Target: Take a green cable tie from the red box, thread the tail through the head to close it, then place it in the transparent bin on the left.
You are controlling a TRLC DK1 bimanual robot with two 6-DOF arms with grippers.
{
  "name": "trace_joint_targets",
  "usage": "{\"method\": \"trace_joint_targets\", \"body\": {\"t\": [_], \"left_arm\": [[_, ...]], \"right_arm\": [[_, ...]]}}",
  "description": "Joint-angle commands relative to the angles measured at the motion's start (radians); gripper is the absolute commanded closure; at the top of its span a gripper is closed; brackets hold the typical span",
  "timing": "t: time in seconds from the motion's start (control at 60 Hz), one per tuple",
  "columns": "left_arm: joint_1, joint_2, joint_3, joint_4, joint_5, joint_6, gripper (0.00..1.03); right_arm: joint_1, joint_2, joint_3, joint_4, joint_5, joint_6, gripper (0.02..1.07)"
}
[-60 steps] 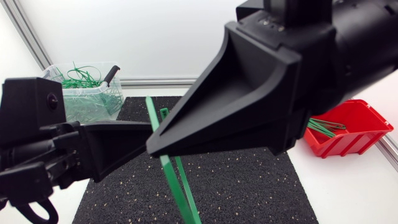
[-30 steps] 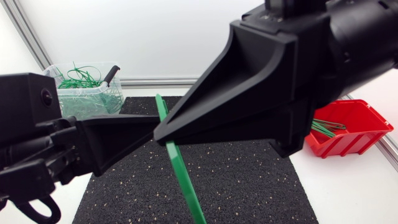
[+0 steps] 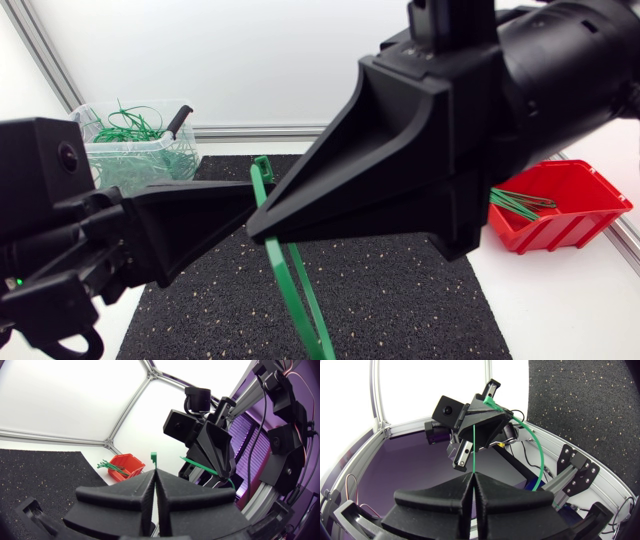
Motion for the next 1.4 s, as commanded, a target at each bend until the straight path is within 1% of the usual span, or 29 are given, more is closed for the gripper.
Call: {"method": "trace_joint_targets", "body": {"t": [0.0,0.283,0.55,1.383], "left_arm": [[-0.020,-0.011,0.001,0.017,-0.015,0.031,1.00],[-0.046,-0.017,0.006,0.015,-0.058,0.046,1.00],[-0.051,-0.017,0.010,0.011,-0.064,0.049,1.00],[-0.100,-0.024,0.016,-0.009,-0.096,0.065,1.00]], "right_arm": [[-0.004,0.011,-0.021,0.006,-0.007,0.033,1.02],[-0.016,0.008,-0.035,0.009,-0.007,0.033,1.02],[-0.024,-0.001,-0.045,0.015,-0.007,0.033,1.02],[-0.053,-0.024,-0.064,0.025,-0.007,0.033,1.02]]}}
